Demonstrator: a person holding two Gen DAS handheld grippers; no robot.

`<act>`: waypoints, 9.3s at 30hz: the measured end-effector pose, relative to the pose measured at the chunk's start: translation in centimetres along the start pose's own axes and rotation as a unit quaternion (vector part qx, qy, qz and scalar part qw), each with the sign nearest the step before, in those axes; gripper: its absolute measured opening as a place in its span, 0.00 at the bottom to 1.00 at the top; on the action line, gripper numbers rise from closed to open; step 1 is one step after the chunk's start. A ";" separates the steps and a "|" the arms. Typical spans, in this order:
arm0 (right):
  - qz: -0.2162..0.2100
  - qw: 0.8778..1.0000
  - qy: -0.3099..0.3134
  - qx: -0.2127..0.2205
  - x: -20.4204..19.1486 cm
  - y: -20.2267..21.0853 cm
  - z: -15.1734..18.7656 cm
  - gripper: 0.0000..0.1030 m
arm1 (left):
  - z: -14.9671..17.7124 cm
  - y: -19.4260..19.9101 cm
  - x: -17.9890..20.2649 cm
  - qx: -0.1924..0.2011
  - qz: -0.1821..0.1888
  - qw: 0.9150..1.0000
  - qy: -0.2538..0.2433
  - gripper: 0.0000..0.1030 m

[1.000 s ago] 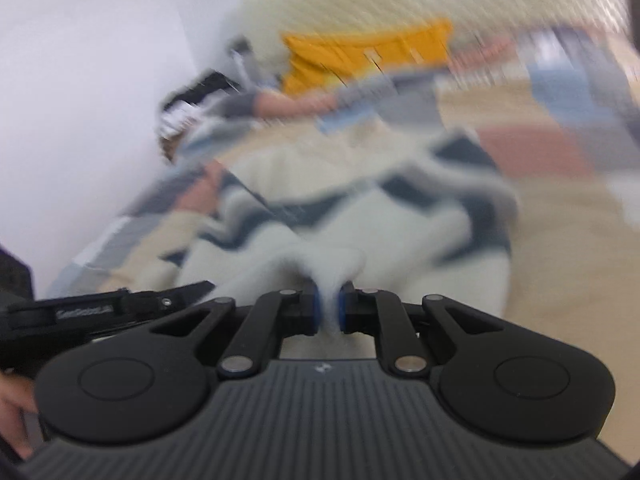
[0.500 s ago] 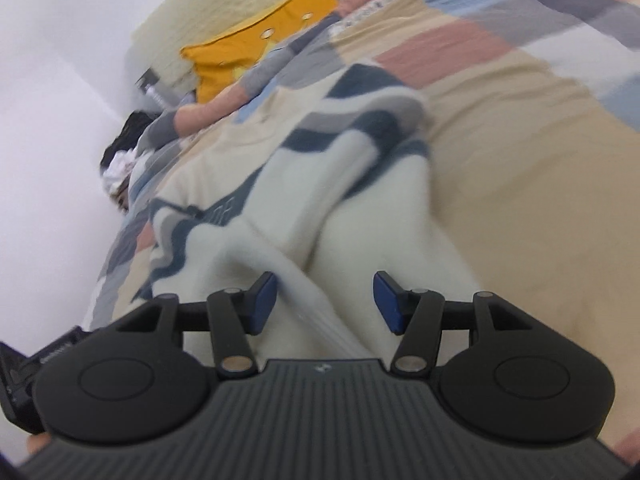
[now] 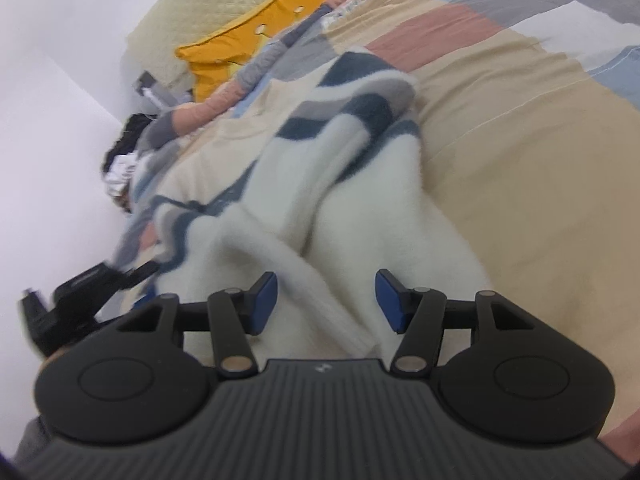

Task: Fold large clothes

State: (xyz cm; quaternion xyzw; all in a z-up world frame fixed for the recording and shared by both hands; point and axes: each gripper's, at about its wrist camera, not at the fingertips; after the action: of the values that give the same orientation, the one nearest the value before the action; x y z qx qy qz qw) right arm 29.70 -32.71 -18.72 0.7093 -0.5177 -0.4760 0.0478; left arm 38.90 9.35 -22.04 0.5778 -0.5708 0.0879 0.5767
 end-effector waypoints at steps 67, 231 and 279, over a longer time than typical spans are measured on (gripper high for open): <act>-0.008 0.998 0.060 0.001 -2.4 -0.6 0.9 0.57 | 1.4 12.0 2.1 -0.055 -0.172 0.964 -0.197 0.20; -0.123 0.982 -0.137 0.041 0.5 -3.1 -5.5 0.21 | -4.6 6.5 2.4 0.053 -0.025 0.988 -0.144 0.08; -0.074 0.988 0.132 0.010 -7.2 -5.3 -1.6 0.69 | 4.6 7.7 4.8 -0.016 -0.032 0.930 -0.366 0.69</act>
State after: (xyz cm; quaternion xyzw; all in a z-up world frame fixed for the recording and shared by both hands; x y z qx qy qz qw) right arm 34.43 -25.30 -16.33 0.8030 -0.4576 -0.3748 0.0732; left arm 32.09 5.62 -15.52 0.5788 -0.7245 -0.1572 0.3396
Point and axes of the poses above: each gripper's, at about its wrist camera, not at the fingertips, and y roughly against the way its jaws point, x to its right, z to its underside, and after that the axes turned 4 degrees about -z, right-handed
